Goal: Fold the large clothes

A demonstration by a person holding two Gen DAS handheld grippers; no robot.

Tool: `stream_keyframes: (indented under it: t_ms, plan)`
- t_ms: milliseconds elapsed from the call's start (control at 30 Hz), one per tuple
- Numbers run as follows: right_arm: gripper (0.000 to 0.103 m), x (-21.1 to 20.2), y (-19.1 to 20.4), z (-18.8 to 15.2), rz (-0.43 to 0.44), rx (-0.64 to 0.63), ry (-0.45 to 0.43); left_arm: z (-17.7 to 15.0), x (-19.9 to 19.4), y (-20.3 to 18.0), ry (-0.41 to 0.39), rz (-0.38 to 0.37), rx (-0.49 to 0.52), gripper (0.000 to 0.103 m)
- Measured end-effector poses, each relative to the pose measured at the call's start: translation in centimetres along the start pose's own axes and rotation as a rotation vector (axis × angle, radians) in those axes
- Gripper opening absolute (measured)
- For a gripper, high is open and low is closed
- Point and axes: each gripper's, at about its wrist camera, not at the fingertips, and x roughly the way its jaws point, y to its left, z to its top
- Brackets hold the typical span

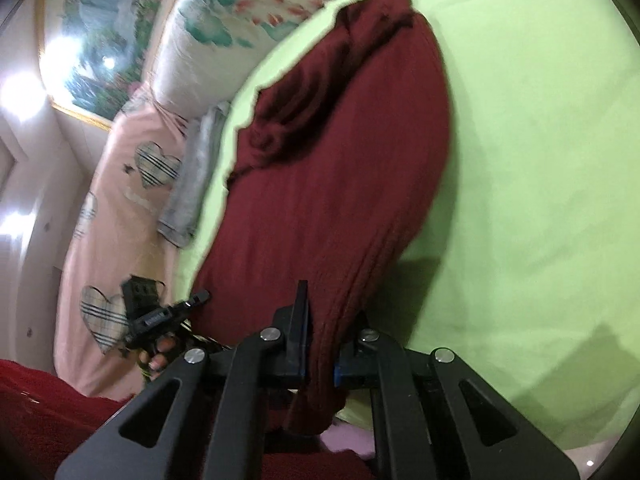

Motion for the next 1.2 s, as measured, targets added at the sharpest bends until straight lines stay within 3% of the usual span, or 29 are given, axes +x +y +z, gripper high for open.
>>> stream_keyframes:
  t_ms: [300,433,533,733,867,1033,1200]
  plan:
    - [0.009,-1.3,3.4,7.1,0.139,-0.043,-0.143,7.4,-2.9,-3.6,-0.201,-0.061,0.038,0.006]
    - [0.009,-0.2,4.5,12.4,0.129,-0.086,-0.185,13.1,-2.0,-4.4,-0.282,-0.088,0.04,0.006]
    - [0.009,1.3,4.1,16.8,0.102,-0.083,-0.207,17.9,-0.2,-4.9,-0.321,-0.064,0.056,0.005]
    - [0.009,6.0,0.2,24.9,-0.032,0.009,-0.215,26.7,6.4,-3.2,-0.318,0.047,0.004,0.004]
    - [0.009,9.5,-3.1,27.5,-0.156,0.073,-0.18,30.4,12.4,-0.1,-0.263,0.139,-0.053,0.004]
    - [0.009,11.7,-5.1,27.5,-0.184,0.105,-0.167,30.9,16.6,2.1,-0.196,0.195,-0.046,0.004]
    - [0.013,10.4,-4.6,27.0,-0.16,0.13,-0.188,29.6,15.5,2.4,-0.19,0.183,-0.044,0.009]
